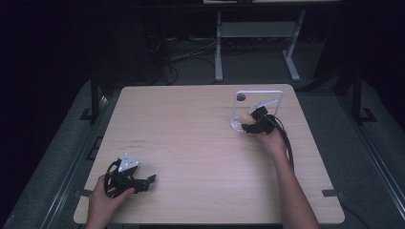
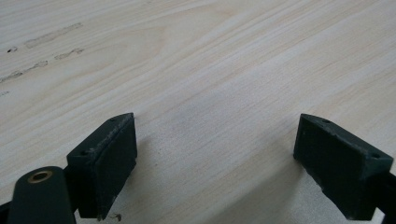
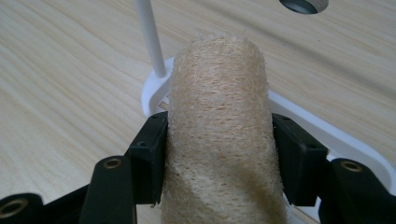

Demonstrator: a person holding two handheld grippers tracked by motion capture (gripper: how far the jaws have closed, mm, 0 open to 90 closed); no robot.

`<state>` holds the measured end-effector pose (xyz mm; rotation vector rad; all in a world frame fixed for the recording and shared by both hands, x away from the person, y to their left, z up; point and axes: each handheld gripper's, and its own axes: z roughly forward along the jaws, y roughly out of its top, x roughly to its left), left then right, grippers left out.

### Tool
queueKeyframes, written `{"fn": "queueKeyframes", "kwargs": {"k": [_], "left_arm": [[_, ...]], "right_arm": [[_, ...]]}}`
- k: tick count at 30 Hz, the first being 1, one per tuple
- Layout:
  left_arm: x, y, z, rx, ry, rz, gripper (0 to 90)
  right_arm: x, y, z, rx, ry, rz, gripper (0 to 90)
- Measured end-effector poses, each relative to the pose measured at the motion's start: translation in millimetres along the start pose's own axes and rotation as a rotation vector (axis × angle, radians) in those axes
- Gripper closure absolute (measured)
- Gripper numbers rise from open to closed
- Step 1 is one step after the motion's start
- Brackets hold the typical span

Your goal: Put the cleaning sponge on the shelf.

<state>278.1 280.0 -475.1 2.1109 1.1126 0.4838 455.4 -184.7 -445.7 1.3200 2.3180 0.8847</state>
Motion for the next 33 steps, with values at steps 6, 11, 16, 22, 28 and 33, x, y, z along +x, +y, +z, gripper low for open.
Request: {"fn": "queueKeyframes", "kwargs": {"k": [6, 11, 16, 22, 28, 33], "left_arm": [[0.0, 0.0, 0.0, 0.000, 0.000, 0.000, 12.8], [0.0, 0.0, 0.0, 0.000, 0.000, 0.000, 12.8], [0.0, 0.0, 0.0, 0.000, 0.000, 0.000, 12.8], [0.0, 0.0, 0.0, 0.000, 0.000, 0.000, 12.8], [0.0, 0.0, 0.0, 0.000, 0.000, 0.000, 12.8], [0.0, 0.0, 0.0, 0.000, 0.000, 0.000, 12.8]], "right_arm": [[-2.2, 1.2, 4.2, 0.014, -0.009, 0.004, 42.0], [-3.2, 1.5, 7.8, 0.029, -0.014, 0.001, 41.9], [-3.9, 1.4, 9.7, 0.038, -0.015, 0.001, 41.8], [-3.8, 1.2, 11.3, 0.042, -0.020, -0.002, 40.5], [-4.2, 2.1, 7.2, 0.029, -0.019, 0.005, 35.2], [-4.6, 2.3, -7.7, -0.009, -0.014, 0.012, 34.1]]}}
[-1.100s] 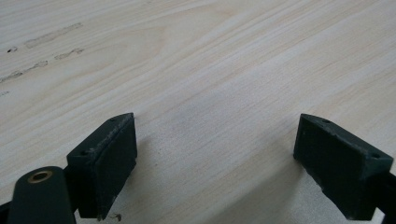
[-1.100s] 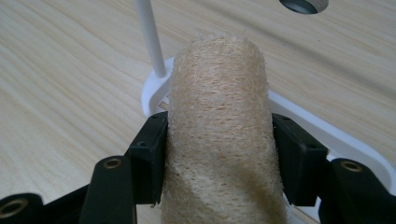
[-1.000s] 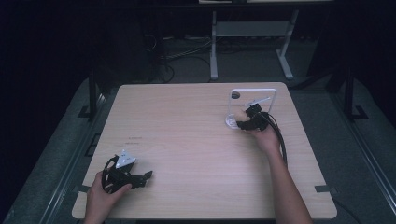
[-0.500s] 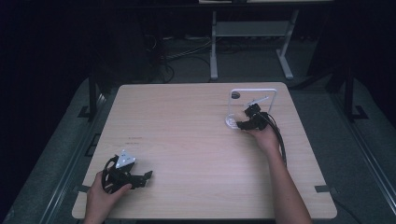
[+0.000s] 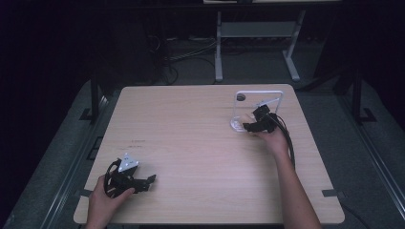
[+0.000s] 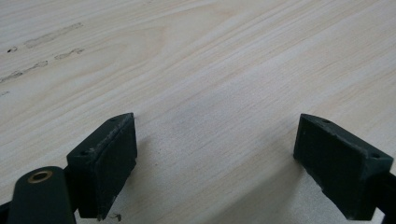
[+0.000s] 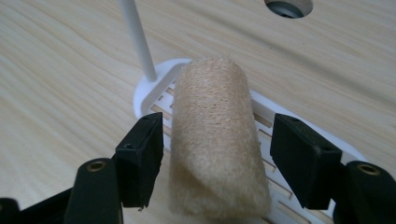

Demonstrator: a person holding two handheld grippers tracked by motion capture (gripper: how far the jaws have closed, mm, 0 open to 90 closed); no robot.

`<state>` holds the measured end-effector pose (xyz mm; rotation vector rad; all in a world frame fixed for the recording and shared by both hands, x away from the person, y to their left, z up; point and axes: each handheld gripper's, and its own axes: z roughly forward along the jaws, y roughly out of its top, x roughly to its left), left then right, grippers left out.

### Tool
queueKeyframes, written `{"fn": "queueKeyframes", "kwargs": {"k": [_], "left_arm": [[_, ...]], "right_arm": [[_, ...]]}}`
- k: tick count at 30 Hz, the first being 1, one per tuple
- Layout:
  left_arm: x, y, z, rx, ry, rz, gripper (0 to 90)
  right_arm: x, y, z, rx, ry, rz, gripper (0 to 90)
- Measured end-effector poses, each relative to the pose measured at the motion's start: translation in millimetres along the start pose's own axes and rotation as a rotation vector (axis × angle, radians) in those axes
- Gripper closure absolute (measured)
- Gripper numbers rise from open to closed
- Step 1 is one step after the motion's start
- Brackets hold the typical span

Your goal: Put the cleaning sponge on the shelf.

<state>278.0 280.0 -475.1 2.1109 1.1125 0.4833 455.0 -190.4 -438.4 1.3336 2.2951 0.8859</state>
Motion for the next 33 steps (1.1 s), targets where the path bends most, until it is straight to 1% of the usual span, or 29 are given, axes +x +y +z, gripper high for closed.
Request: {"fn": "queueKeyframes", "kwargs": {"k": [5, 8, 11, 15, 18, 22, 23, 24, 26, 29, 33], "left_arm": [[0.0, 0.0, 0.0, 0.000, 0.000, 0.000, 12.8], [0.0, 0.0, 0.0, 0.000, 0.000, 0.000, 12.8], [0.0, 0.0, 0.0, 0.000, 0.000, 0.000, 12.8], [-0.1, 0.0, 0.0, 0.000, 0.000, 0.000, 12.8], [0.0, 0.1, -0.1, 0.002, 0.000, 0.000, 12.8], [0.0, -0.1, 0.1, -0.001, 0.001, 0.001, 12.8], [0.0, -0.1, 0.1, -0.001, 0.001, 0.001, 12.8], [0.0, -0.1, 0.1, -0.001, 0.001, 0.001, 12.8], [0.0, -0.1, 0.1, -0.002, 0.001, 0.001, 12.8], [0.0, -0.1, 0.1, -0.001, 0.001, 0.001, 12.8], [0.1, -0.1, 0.1, -0.001, 0.000, 0.001, 12.8]], "right_arm": [[3.2, -4.3, -19.9, -0.038, -0.001, -0.001, 34.2], [5.9, -7.9, -31.9, -0.060, -0.005, -0.004, 37.6], [9.2, -11.7, -43.1, -0.082, 0.004, -0.003, 44.4], [13.9, -16.9, -51.6, -0.101, 0.026, 0.010, 61.8], [18.4, -20.9, -51.5, -0.103, 0.040, 0.004, 74.4], [24.2, -26.2, -44.8, -0.101, 0.059, 0.011, 86.0], [25.0, -26.3, -41.9, -0.088, 0.056, -0.005, 89.0], [26.1, -26.5, -39.7, -0.077, 0.055, -0.009, 89.6], [26.8, -27.6, -35.6, -0.072, 0.072, -0.007, 89.8], [28.6, -28.4, -28.4, -0.041, 0.074, -0.023, 89.7], [29.7, -31.2, -20.4, -0.018, 0.077, -0.020, 89.7]]}}
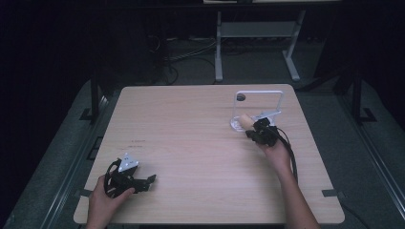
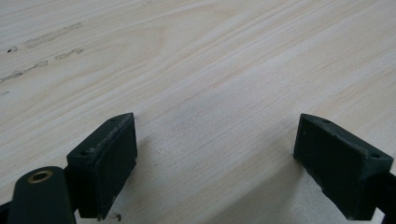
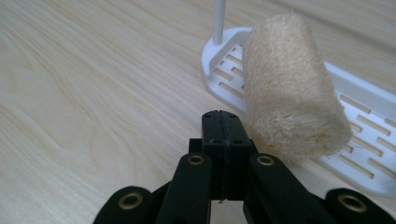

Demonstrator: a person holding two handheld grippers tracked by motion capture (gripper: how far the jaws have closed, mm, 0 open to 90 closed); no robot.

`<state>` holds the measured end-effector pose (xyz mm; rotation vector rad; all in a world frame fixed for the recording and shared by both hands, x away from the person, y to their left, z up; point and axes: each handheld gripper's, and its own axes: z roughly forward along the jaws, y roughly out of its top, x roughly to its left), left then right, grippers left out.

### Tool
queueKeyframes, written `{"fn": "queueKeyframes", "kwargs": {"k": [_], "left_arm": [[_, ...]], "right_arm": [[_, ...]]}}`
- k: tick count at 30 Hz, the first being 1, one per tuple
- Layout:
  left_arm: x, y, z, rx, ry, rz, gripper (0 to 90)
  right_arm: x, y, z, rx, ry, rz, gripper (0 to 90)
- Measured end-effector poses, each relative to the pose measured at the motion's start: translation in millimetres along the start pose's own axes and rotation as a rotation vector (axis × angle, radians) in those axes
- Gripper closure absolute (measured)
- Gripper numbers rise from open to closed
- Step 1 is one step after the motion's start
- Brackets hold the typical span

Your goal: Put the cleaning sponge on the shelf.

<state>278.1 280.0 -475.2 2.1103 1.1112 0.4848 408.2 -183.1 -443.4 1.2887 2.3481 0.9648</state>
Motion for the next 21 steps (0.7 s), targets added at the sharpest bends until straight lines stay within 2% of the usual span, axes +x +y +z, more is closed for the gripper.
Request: {"fn": "queueKeyframes", "kwargs": {"k": [7, 15, 21], "left_arm": [[0.0, 0.0, 0.0, 0.000, 0.000, 0.000, 12.8], [0.1, 0.0, 0.0, 0.001, 0.000, 0.000, 12.8], [0.0, 0.0, 0.0, 0.000, 0.000, -0.001, 12.8]], "right_arm": [[-4.8, -4.8, 7.4, 0.017, -0.014, 0.012, 89.7], [-13.3, -8.1, 7.7, 0.020, -0.041, 0.032, 89.7], [-21.3, -11.0, 5.2, 0.014, -0.061, 0.065, 89.7]]}}
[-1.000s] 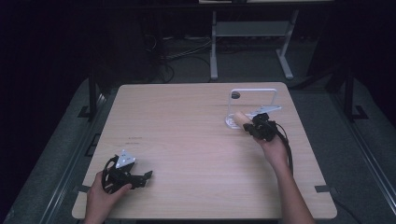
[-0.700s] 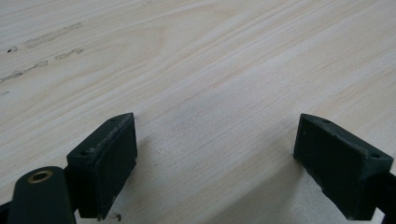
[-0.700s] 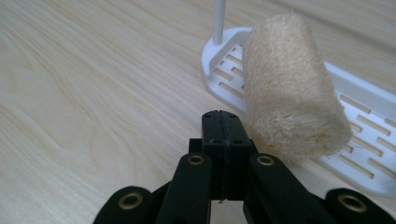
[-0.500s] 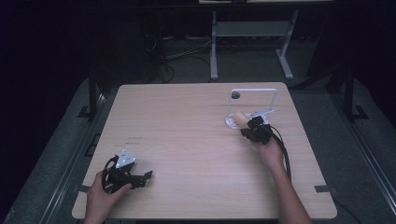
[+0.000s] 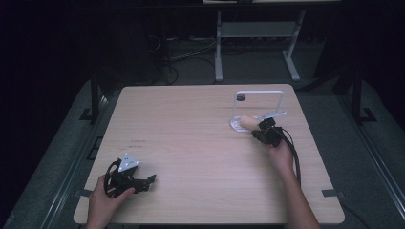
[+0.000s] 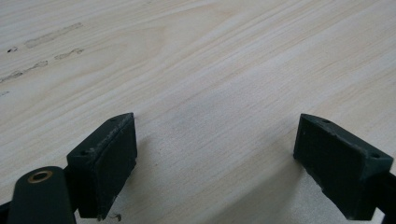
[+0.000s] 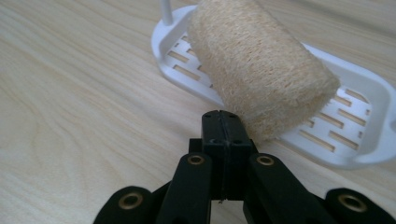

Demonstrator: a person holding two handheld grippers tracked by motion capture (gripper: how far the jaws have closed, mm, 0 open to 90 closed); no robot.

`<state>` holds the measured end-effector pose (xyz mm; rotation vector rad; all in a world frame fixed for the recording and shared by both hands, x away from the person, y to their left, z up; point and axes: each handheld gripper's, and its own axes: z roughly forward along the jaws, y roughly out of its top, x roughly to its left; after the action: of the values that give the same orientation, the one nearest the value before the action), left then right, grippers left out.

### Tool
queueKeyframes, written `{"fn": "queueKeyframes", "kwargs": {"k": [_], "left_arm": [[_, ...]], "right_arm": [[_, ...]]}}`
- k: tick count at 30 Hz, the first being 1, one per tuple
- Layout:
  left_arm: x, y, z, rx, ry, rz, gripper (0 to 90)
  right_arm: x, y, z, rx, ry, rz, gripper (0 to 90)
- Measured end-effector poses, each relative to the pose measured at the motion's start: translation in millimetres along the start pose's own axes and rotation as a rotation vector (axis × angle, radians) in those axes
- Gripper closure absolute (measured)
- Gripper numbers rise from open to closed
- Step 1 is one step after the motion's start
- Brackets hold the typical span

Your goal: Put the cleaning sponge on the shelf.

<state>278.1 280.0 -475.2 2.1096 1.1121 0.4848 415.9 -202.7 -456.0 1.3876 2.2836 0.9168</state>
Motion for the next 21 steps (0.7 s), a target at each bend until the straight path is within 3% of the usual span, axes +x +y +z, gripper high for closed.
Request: {"fn": "queueKeyframes", "kwargs": {"k": [21], "left_arm": [[0.0, 0.1, -0.2, 0.001, 0.001, 0.000, 12.8]], "right_arm": [[-20.9, -4.6, -0.3, -0.042, -0.070, 0.072, 89.7]]}}
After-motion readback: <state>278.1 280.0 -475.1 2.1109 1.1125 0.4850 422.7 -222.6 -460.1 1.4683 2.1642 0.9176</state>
